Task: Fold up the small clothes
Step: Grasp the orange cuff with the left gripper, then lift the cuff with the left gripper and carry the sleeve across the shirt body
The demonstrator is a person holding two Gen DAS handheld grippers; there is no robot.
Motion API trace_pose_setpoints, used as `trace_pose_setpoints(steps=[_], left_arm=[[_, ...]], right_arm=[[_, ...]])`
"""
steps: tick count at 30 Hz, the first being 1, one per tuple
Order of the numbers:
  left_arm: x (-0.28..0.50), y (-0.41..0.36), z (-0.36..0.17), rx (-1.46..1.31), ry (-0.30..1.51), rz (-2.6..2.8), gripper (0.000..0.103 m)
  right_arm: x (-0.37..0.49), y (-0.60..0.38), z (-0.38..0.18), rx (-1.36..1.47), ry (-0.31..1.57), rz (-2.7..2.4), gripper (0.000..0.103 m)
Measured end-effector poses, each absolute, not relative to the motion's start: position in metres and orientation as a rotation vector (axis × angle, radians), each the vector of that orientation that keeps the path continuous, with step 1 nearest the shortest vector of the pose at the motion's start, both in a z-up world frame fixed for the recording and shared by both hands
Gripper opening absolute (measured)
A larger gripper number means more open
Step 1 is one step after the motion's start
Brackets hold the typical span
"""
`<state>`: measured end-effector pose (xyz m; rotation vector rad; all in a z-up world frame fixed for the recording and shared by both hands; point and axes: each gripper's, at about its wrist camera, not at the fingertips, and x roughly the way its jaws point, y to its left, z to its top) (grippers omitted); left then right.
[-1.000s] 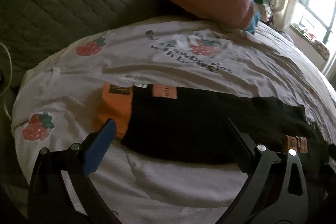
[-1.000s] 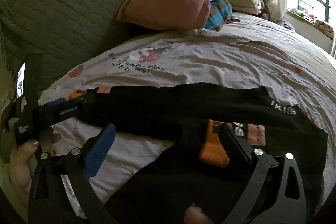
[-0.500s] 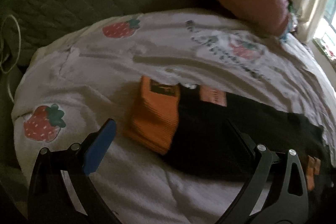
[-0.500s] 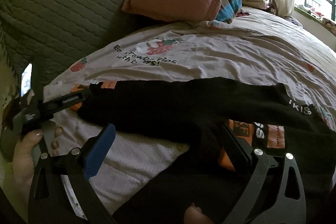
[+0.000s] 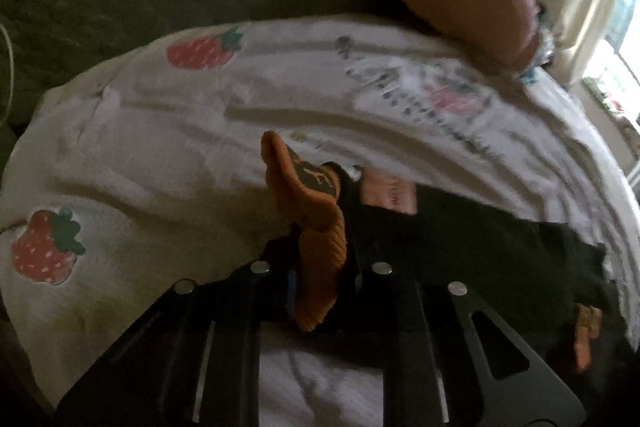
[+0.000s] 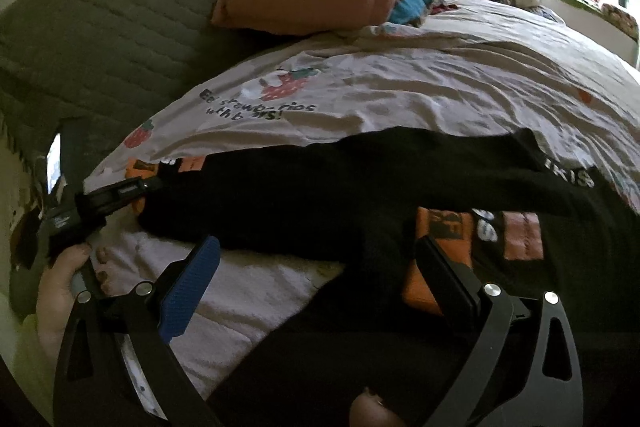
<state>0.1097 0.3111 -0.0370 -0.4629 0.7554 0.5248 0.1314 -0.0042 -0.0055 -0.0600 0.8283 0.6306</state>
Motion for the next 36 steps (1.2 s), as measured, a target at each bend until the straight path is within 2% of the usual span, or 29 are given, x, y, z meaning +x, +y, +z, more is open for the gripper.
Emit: trace_pose_setpoints(steps=[19, 36], left_arm=[[0.099, 0.236, 0.032, -0.459, 0.642, 0.238, 0.008], [0.114, 0.154, 0.111, -0.353, 0.583, 0.057, 0.008]], right_arm=[[0.121, -0.148, 0.016, 0.140, 0.784, 0.418, 0.098], [0.100, -0.210, 0.034, 0.247, 0.728, 0.382, 0.098]])
